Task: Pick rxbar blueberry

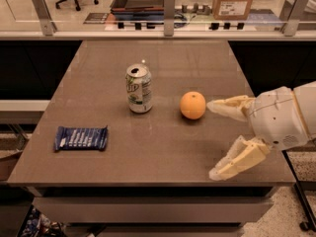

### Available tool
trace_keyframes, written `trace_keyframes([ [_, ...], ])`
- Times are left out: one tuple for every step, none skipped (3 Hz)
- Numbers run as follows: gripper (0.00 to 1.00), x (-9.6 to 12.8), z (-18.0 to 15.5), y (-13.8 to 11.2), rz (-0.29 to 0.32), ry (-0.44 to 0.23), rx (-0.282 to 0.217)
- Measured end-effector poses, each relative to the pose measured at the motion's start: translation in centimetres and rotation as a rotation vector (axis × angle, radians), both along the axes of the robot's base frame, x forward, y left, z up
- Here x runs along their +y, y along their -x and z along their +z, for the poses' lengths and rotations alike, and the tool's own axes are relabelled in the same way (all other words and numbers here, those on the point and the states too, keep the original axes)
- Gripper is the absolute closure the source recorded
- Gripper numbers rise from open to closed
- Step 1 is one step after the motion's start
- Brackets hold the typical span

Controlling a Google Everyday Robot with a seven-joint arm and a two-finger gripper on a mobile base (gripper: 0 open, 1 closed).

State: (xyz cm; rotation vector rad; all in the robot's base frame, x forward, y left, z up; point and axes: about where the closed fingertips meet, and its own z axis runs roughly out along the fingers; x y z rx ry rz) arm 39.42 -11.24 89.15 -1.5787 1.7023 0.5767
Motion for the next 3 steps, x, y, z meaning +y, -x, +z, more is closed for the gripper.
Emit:
trace_keyframes([
  [0.14,1.3,-1.3,-0.5,0.021,-0.033,0.026],
  [0.07,2.6,-2.1,-1.0,0.047,-0.059,0.040],
  [0.17,4.1,-2.0,-1.6,0.079,-0.076,0.021],
])
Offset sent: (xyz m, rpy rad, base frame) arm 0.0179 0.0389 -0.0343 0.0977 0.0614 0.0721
